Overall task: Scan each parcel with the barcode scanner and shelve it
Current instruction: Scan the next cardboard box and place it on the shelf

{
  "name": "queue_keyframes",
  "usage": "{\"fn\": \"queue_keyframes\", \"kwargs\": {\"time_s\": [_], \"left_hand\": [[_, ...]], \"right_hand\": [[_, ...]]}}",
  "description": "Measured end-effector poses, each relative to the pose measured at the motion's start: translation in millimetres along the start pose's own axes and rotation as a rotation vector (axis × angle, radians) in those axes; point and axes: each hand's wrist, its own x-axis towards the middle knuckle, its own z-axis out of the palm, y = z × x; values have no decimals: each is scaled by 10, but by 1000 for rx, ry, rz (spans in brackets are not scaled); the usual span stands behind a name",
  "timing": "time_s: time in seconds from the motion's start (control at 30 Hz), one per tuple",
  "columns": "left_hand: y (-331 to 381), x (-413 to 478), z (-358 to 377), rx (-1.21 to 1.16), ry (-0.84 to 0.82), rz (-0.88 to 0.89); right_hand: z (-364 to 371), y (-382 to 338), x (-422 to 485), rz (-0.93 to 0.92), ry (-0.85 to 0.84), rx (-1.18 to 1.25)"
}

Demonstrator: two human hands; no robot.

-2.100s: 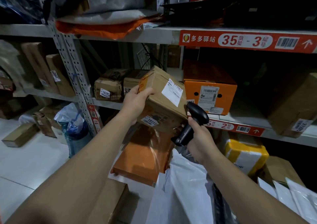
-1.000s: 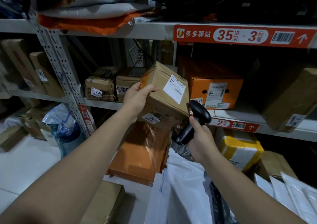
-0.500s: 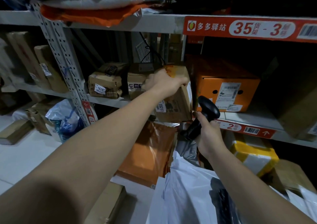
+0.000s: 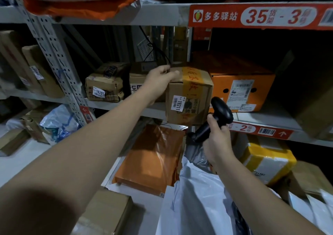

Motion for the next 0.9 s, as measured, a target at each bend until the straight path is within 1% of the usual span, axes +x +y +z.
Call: {"fn": "queue_keyframes", "kwargs": {"time_s": [0.07, 0.1, 0.17, 0.27, 0.37, 0.47, 0.6, 0.7, 0.8, 0.83, 0.9], "left_hand": [[-207, -39, 10, -39, -27, -72], [-277, -63, 22, -43, -33, -78], [-315, -140, 27, -34, -23, -33], [-318, -185, -17, -21, -24, 13], [-237, -199, -42, 20, -68, 5], [-187, -203, -18, 47, -108, 4], [-133, -225, 45, 74, -64, -36], [-110, -209, 80, 61, -39, -126], [-222, -126, 38, -91, -52, -202], [-286, -81, 13, -117, -41, -185], [-444, 44, -32, -62, 25, -66]], "right_hand": [[11, 23, -8, 1, 8, -12], [18, 23, -19, -10, 16, -23], [13, -15, -49, -62, 47, -52], [-11, -120, -129, -212, 57, -103], [55, -248, -226, -390, -24, -248], [183, -339, -270, -518, -126, -368], [315, -451, -242, -670, -219, -551], [404, -519, -121, -661, -260, -662], [437, -530, 2, -672, -239, -731], [435, -540, 30, -673, -228, -734], [409, -573, 77, -681, -191, -743]]}}
